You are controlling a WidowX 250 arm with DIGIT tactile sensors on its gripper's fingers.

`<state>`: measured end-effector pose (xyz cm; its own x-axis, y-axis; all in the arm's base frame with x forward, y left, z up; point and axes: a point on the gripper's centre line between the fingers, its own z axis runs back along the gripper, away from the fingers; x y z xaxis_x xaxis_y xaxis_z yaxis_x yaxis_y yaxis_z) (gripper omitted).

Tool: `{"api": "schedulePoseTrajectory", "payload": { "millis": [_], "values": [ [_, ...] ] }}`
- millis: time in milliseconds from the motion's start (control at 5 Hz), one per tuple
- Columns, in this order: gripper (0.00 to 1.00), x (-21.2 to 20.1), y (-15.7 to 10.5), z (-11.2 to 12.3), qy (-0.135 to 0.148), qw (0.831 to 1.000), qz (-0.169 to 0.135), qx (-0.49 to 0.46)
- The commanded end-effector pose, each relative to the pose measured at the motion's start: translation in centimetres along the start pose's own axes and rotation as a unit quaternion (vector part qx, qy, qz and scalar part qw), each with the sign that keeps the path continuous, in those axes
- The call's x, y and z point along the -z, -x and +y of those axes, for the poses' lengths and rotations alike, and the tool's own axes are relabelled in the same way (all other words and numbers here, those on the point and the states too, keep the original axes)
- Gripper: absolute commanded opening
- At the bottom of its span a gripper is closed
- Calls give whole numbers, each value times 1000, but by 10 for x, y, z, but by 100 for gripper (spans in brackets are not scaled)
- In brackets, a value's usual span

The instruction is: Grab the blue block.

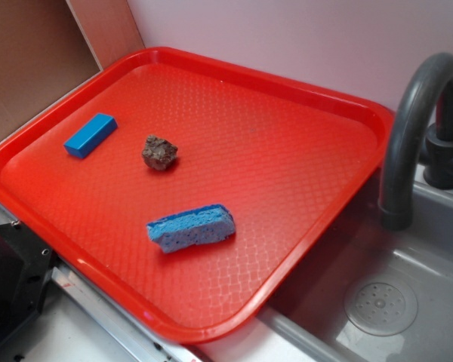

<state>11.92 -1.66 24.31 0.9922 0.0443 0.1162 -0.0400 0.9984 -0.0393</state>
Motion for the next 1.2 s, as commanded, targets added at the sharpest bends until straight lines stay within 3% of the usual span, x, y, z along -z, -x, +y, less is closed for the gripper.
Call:
{"api": "schedulePoseTrajectory", "payload": {
  "millis": [0, 200, 600, 1000],
  "values": [
    [100, 0, 0, 0, 0, 1000, 0, 0],
    [100, 0, 11, 16, 7, 1000, -11, -24],
    [100, 33, 20, 49, 9, 998, 14, -65],
    [100, 91, -17, 79, 2, 998, 34, -58]
  ]
}}
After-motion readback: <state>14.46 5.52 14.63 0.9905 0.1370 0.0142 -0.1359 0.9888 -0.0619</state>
